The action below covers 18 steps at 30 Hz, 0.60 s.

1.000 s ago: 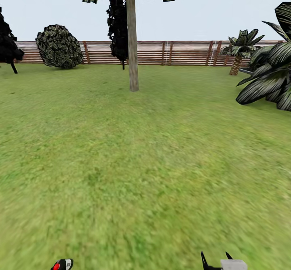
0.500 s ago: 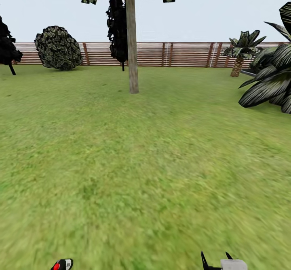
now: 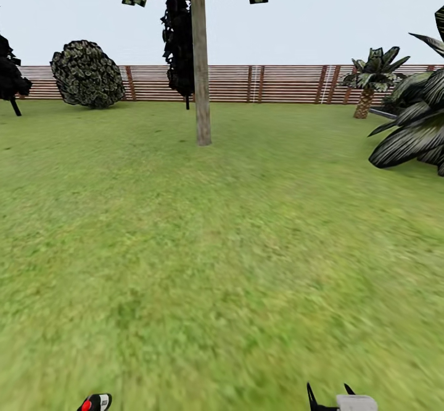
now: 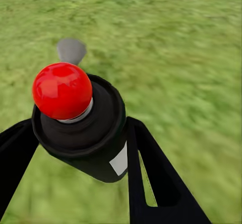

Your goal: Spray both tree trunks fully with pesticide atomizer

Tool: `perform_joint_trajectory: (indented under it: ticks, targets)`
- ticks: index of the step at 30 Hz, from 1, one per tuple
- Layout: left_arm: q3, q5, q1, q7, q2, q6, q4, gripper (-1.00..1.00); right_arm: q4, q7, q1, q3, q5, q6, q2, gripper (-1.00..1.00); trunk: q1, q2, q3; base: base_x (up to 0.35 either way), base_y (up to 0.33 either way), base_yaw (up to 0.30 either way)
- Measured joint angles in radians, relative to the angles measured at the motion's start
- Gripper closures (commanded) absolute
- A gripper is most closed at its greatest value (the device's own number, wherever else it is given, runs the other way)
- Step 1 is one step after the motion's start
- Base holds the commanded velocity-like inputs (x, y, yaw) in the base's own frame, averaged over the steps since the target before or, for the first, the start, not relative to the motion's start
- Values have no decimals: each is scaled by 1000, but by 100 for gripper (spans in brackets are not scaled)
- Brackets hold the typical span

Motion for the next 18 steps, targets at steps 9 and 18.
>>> perform_joint_trajectory:
  ticks: [9, 18]
  targets:
    - [0, 0, 0, 0, 0, 0, 0, 100, 0, 0, 0, 0, 0, 0, 0, -100, 0, 0, 0, 336, 0, 0]
    - [0, 0, 0, 0, 0, 0, 0, 100, 0, 0, 0, 0, 0, 0, 0, -100, 0, 0, 0, 336, 0, 0]
